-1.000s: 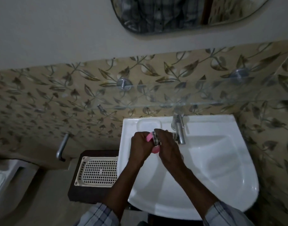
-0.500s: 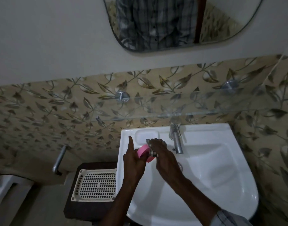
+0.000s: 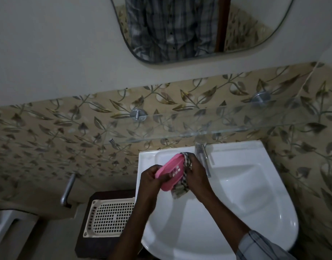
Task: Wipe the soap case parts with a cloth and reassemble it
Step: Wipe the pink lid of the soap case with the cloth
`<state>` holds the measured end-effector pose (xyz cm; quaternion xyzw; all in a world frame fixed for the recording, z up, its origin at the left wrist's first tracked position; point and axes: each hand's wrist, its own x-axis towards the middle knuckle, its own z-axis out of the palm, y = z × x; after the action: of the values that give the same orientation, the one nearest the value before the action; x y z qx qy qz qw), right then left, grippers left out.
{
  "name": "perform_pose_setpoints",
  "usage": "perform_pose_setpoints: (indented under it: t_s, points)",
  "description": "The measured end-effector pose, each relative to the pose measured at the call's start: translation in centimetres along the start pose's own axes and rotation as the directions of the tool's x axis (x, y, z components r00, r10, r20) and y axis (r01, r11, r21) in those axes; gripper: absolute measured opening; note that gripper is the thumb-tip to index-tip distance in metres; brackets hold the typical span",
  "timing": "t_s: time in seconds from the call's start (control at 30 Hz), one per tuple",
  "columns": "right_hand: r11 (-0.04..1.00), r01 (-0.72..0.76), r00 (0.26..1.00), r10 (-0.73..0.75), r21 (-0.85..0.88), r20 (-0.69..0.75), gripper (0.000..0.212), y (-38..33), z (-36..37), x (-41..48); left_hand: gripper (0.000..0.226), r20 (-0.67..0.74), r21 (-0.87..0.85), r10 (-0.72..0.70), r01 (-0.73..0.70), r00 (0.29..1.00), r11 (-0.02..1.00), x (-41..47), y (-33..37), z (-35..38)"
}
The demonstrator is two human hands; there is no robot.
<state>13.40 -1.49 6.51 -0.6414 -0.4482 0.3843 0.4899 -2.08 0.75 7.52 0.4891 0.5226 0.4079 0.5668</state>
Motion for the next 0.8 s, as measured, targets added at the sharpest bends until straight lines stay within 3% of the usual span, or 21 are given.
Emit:
perform_pose_setpoints:
  t_s: [0.13,0.2,0.3,0.33,0.43,0.53,0.7,0.8]
  points:
    - [0.97,0.129,0.991,-0.135,-0.208,-0.016,0.029,-0.2,0.0,0.8,0.02,0.127,0.173,-0.064,0.042,0.99,0.984,1.6,1.5,-0.2]
    - [0.936,0.196,0.979,-0.203,-0.293,0.006,0.03,-0.2,0.3,0.4,0.01,0.104,0.211,-0.028,0.005,0.994,0.978,1.7,1.4,0.5]
    - [0.772,0.445,0.884,-0.459,-0.454,0.086,0.038,-0.6,0.1,0.3,0.014,0.064,0.233,0.051,-0.065,0.997,0.97,1.0,1.0,1.8]
    - [0.771,0.452,0.88,-0.467,-0.449,0.085,0.04,-0.7,0.1,0.6,0.017,0.04,0.196,0.075,-0.082,0.996,0.977,0.6,0.8,2.1]
    - [0.969,0.13,0.987,-0.148,-0.212,-0.069,0.032,-0.6,-0.2,0.3,0.021,-0.105,0.022,0.075,-0.073,0.992,0.997,0.2,0.4,2.4]
    - [0.991,-0.118,0.991,0.121,0.057,-0.058,0.02,-0.1,0.2,-1.1,0.017,-0.149,-0.056,-0.011,0.003,0.989,0.998,0.7,-0.1,2.4]
    - [0.957,-0.208,0.976,0.216,0.2,-0.018,0.019,-0.5,0.6,-2.0,0.04,-0.146,0.19,0.041,-0.013,0.988,0.982,1.2,0.0,2.2]
    - [0.916,-0.24,0.97,0.219,0.321,0.102,0.019,-0.6,0.1,-2.1,0.074,-0.01,0.226,-0.085,0.085,0.996,0.97,1.7,1.0,2.3]
